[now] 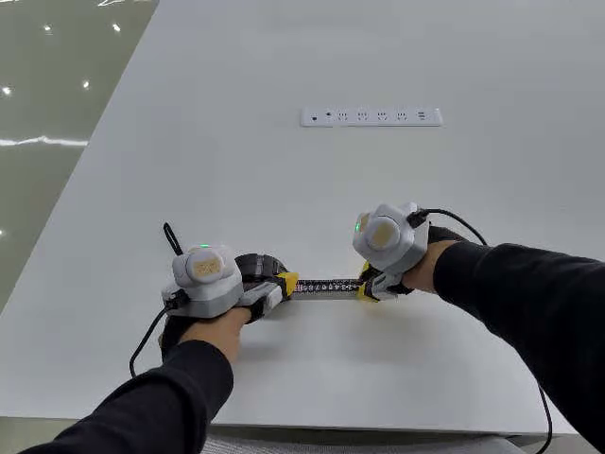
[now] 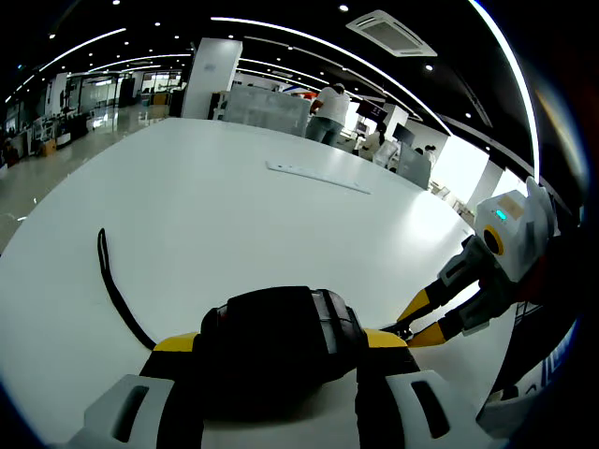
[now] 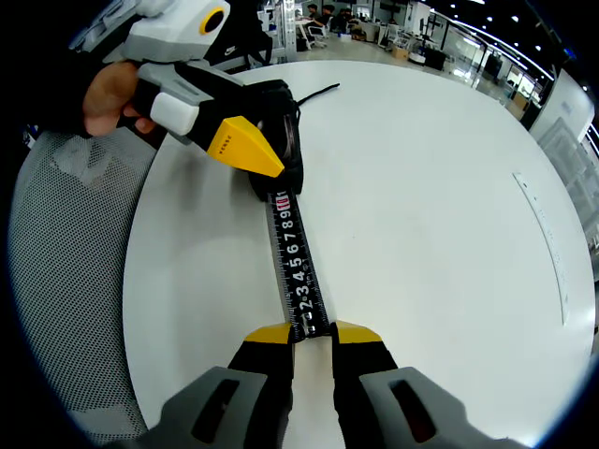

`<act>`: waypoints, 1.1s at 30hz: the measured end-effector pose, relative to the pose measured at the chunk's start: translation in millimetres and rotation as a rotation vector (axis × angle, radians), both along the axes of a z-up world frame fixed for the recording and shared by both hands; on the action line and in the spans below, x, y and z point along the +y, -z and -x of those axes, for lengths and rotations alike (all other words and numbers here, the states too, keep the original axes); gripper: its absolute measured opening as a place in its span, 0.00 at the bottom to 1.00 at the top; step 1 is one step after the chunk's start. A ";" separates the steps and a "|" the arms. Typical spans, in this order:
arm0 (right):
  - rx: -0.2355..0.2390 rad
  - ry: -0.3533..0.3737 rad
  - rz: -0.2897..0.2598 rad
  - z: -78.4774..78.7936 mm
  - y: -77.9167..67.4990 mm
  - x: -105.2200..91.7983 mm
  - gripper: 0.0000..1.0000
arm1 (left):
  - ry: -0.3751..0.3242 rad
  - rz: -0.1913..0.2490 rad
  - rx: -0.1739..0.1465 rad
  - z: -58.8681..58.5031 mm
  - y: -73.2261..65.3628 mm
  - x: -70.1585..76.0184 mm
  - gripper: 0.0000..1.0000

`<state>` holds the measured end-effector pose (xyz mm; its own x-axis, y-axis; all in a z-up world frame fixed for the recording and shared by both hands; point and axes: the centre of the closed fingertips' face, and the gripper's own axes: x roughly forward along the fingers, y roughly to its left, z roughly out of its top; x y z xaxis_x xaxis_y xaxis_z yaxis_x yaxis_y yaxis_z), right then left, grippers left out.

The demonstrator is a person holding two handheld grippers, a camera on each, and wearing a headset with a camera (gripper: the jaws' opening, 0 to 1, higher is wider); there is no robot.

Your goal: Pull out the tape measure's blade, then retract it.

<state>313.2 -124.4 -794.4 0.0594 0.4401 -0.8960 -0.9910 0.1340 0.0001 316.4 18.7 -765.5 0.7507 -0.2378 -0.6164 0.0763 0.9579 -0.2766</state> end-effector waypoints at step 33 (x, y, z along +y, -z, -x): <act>-0.005 -0.004 -0.021 1.6 0.4 11.6 0.11 | 0.001 0.003 0.001 -0.1 0.0 0.0 0.61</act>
